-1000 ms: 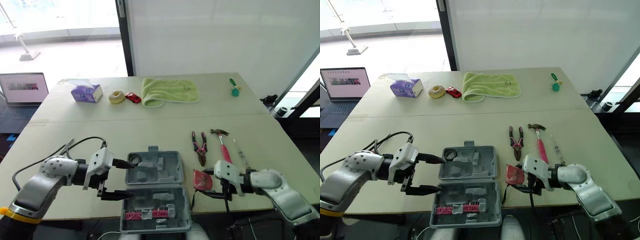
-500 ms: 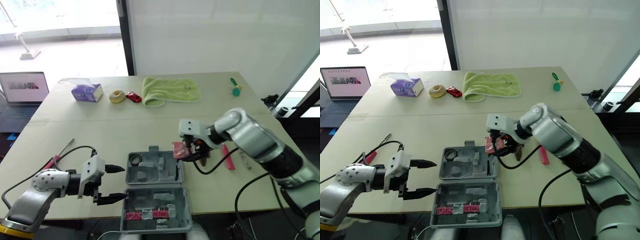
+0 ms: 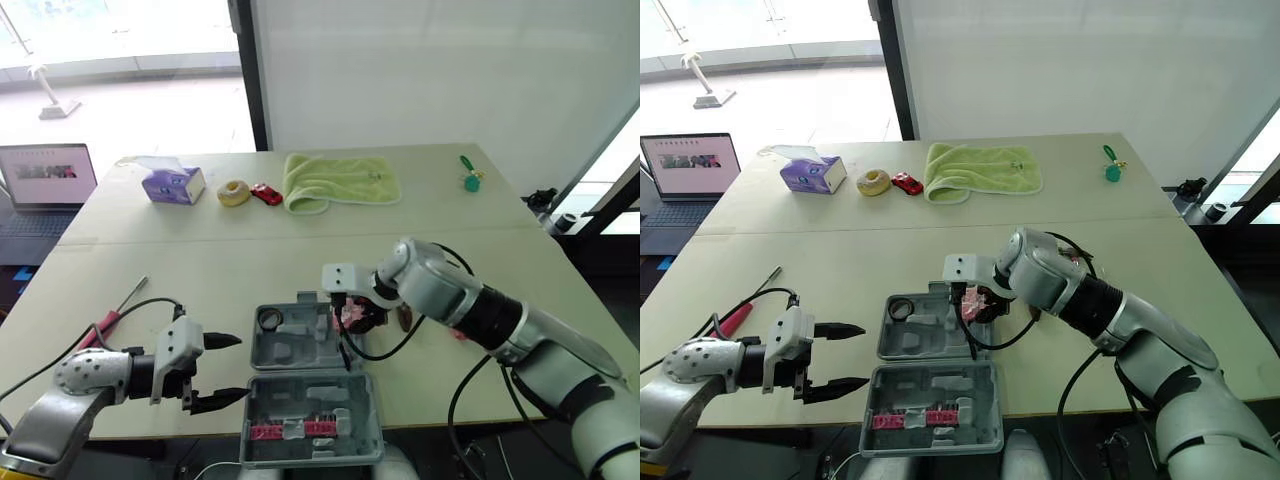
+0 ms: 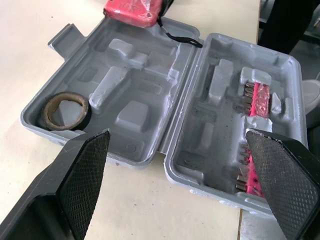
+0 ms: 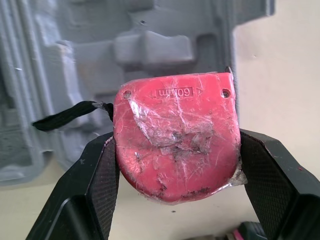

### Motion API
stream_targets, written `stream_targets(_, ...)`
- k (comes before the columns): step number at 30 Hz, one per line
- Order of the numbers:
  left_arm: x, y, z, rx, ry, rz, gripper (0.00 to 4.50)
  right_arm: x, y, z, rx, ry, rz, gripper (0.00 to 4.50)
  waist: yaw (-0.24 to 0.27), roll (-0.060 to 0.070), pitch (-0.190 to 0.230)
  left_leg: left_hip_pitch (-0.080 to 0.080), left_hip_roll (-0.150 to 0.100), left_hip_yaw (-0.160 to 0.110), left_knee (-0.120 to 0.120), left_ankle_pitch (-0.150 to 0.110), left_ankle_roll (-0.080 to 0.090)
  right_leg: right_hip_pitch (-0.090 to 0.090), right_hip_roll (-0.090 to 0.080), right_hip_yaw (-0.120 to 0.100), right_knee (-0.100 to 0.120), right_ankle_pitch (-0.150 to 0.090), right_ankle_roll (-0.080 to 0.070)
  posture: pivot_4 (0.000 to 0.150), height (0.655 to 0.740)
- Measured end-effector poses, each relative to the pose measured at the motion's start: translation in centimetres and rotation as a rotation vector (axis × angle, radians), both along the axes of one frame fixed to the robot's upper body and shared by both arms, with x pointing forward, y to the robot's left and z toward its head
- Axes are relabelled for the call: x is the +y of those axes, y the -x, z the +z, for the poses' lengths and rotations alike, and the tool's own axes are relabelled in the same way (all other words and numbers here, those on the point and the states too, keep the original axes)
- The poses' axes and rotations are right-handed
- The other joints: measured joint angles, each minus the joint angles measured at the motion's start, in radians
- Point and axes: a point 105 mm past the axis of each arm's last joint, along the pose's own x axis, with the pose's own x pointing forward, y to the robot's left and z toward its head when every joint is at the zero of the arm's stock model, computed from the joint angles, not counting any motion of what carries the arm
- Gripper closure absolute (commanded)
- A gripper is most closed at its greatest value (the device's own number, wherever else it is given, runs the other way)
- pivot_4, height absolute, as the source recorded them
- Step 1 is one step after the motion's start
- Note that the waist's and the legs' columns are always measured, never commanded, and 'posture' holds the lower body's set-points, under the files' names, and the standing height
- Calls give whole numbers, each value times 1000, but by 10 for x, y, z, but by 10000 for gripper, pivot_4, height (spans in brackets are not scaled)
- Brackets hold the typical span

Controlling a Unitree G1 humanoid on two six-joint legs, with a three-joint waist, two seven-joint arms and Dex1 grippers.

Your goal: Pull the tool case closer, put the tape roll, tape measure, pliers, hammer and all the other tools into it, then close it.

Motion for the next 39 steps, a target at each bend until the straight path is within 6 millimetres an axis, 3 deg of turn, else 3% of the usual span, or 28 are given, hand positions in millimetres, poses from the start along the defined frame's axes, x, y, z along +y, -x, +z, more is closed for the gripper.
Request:
stream_targets(15, 0, -1, -1, -4, -23, -7, 0, 20, -5, -13, -38, -2, 57, 15231, -3, 0, 0, 0, 0, 0, 0, 0, 0, 0, 1, 0, 1, 0, 0, 1500, 7367)
stream_targets(23, 0, -1, -2, -5, -33, -9, 0, 18, -5, -15, -24, 1, 58, 15231, -4, 0, 0, 1, 1, 0, 0, 0, 0, 0, 1, 0, 1, 0, 0, 1500, 7367)
stream_targets(27, 0, -1, -2, -7, -40, -9, 0, 11, 3, -29, 31, 16, 51, 15231, -2, 0, 0, 1, 0, 0, 0, 0, 0, 0, 1, 0, 1, 0, 0, 1500, 7367)
stream_targets(39, 0, -2, -2, -9, -41, -10, 0, 16, -3, -29, -7, 16, 86, 15231, -4, 0, 0, 1, 1, 0, 0, 0, 0, 0, 1, 0, 1, 0, 0, 1500, 7367)
